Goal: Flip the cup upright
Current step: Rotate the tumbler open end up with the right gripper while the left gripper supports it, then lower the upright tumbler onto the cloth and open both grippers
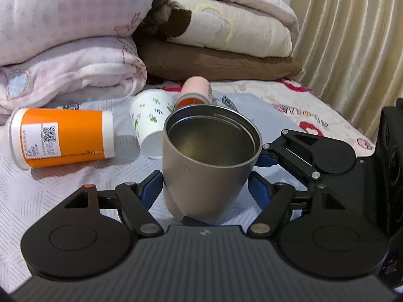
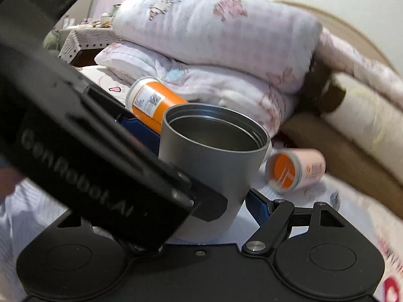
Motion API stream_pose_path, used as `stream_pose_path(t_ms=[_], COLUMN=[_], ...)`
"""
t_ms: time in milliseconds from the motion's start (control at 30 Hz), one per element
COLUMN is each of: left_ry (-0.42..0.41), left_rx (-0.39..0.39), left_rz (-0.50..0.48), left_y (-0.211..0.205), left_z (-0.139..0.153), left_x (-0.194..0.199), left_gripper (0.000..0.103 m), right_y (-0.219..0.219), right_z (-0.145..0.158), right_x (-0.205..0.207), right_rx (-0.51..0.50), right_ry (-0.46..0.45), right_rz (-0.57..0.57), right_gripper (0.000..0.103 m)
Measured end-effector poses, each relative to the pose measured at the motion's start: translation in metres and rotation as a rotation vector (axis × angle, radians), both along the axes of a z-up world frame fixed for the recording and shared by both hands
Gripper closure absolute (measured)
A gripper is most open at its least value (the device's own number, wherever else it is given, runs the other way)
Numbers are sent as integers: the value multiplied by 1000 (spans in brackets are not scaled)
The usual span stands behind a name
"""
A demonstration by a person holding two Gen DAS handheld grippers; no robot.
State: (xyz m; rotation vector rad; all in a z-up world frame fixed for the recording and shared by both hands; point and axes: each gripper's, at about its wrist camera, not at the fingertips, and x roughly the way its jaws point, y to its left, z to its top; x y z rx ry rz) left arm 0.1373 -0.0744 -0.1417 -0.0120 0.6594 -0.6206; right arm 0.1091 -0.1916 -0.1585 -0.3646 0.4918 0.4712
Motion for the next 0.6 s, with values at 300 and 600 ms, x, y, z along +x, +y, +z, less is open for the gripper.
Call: stream_pose_path(t_ms=[300, 600], left_ry=[-5, 31], left_rx=[-3, 18], left_rz=[7, -6], left_y=[-1, 5], left_z=[-1, 6], left_x=[0, -6], left_gripper=[30, 30], right_y=[-4, -5], right_z=[-3, 1], right_x=[1, -6], right_rx=[31, 38], right_ry=[17, 31], right_rz=[-7, -61], right_gripper=[21, 20])
